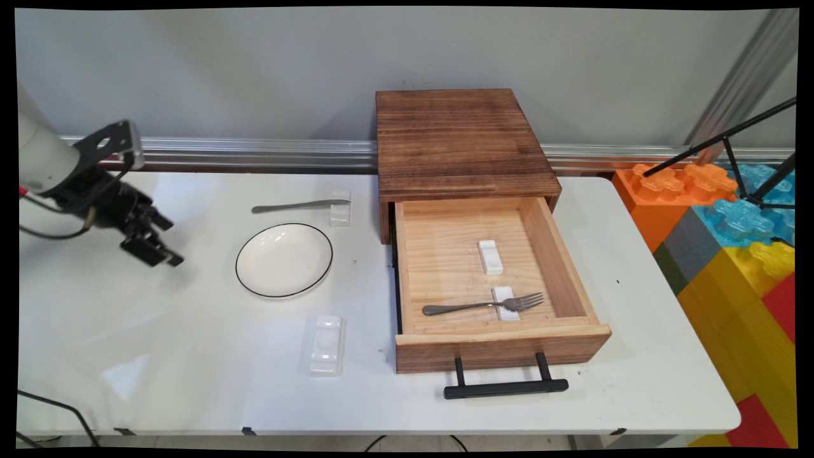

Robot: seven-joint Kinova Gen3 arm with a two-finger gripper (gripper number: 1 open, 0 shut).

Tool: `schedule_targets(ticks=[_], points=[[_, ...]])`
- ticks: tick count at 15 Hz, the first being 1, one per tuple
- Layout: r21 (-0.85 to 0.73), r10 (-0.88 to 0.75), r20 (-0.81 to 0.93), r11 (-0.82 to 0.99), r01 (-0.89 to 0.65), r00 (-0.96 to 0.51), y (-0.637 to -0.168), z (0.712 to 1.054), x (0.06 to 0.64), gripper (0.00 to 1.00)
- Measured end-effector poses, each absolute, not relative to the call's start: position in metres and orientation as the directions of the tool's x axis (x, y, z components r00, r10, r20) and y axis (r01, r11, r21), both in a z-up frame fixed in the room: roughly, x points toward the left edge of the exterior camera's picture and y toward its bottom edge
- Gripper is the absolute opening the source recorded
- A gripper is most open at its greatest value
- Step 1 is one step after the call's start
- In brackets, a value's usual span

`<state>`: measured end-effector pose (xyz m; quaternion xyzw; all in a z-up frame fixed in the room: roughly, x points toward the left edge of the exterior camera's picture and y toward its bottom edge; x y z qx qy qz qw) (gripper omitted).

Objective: Pick up the knife from the left of the white plate

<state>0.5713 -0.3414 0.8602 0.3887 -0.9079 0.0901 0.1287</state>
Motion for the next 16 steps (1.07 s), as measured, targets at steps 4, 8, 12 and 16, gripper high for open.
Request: schedule_targets(ticks=[4,8,12,16], points=[[-0.096,-0.642,0.308,0.713,-0.695,-0.702,-0.367,0.869,0.547,1.00],[-0.140,-0.560,0.288,0.778,-0.612,-0.777,-0.402,0.873,0.516,1.00],[-0.188,-0.478,0.265,0.826,-0.531,-0.837,-0.434,0.875,0.494,1.00],[-0.233,-0.416,0.235,0.853,-0.466,-0.879,-0.476,0.877,0.484,1.00]])
